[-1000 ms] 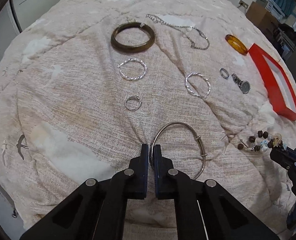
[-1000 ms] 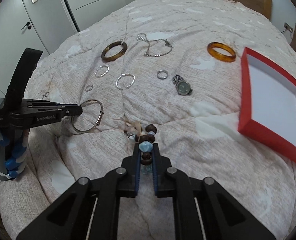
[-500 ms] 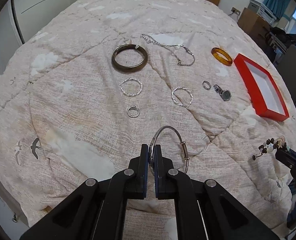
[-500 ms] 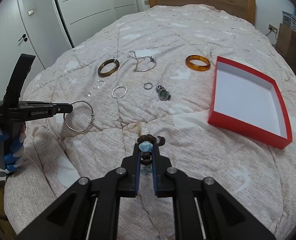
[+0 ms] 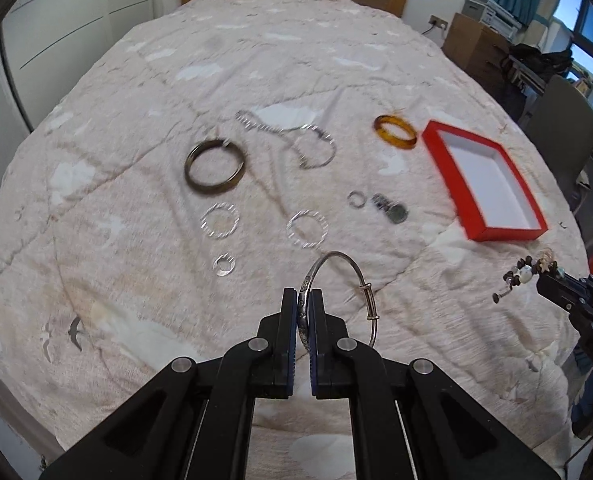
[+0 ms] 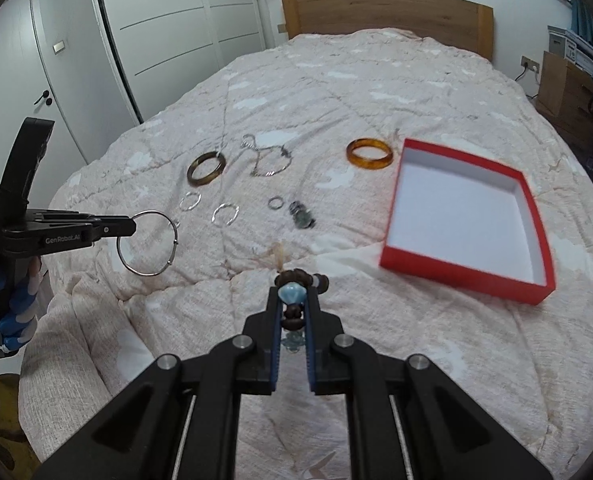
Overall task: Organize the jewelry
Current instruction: 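Carry the silver bangle in the left tool while the right tool carries the beaded bracelet to the red box, then open the left tool over the box while the right tool releases the beaded bracelet inside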
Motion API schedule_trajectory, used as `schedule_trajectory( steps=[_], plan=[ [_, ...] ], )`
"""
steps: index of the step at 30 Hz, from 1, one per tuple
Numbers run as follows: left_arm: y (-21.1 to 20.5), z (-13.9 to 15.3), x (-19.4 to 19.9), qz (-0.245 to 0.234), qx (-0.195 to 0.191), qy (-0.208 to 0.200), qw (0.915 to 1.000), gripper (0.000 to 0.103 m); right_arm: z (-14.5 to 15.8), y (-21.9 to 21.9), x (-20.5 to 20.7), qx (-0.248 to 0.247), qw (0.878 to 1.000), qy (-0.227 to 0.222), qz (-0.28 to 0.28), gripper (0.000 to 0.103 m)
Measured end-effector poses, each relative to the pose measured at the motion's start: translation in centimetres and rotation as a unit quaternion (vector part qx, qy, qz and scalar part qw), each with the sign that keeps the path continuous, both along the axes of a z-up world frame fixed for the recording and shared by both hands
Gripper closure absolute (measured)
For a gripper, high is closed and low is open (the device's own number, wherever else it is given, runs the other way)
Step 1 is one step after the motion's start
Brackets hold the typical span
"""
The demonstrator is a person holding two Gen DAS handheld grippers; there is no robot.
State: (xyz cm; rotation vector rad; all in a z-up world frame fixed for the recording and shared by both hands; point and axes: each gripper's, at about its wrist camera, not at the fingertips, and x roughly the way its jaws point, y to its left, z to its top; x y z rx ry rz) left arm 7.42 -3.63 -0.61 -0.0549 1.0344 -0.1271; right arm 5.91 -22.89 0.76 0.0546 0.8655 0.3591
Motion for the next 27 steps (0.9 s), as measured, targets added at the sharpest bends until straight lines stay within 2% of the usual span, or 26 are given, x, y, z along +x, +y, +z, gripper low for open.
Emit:
schedule_trajectory(
  steps=[7, 13, 16, 21, 27],
  plan=[
    [-6.1, 2.7, 4.2, -0.054, -0.017, -0.024, 0.9981, 0.098, 1.5, -5.6, 2.6, -0.005, 0.998, -0.020, -0.055, 0.094],
    [-13.3, 2.9, 9.2, -0.102, -0.039, -0.028, 0.9936, 0.098, 1.1, -11.2, 6.3, -0.011, 0.994, -0.015, -0.107, 0.094],
    [-16.6, 1.9, 11.6, -0.120, -0.043, -0.022, 0.9916, 0.098, -0.1, -13.6, 8.0, -0.013, 0.992, -0.003, -0.126, 0.094],
    [-20.8, -1.2, 14.8, -0.137, -0.041, 0.005, 0.9896, 0.098, -3.5, -16.9, 10.0, -0.015, 0.988, 0.031, -0.153, 0.094],
    [-23.4, -4.6, 15.2, -0.146, -0.028, 0.026, 0.9885, 0.097, -6.9, -18.3, 10.0, -0.023, 0.984, 0.064, -0.167, 0.093]
  ],
)
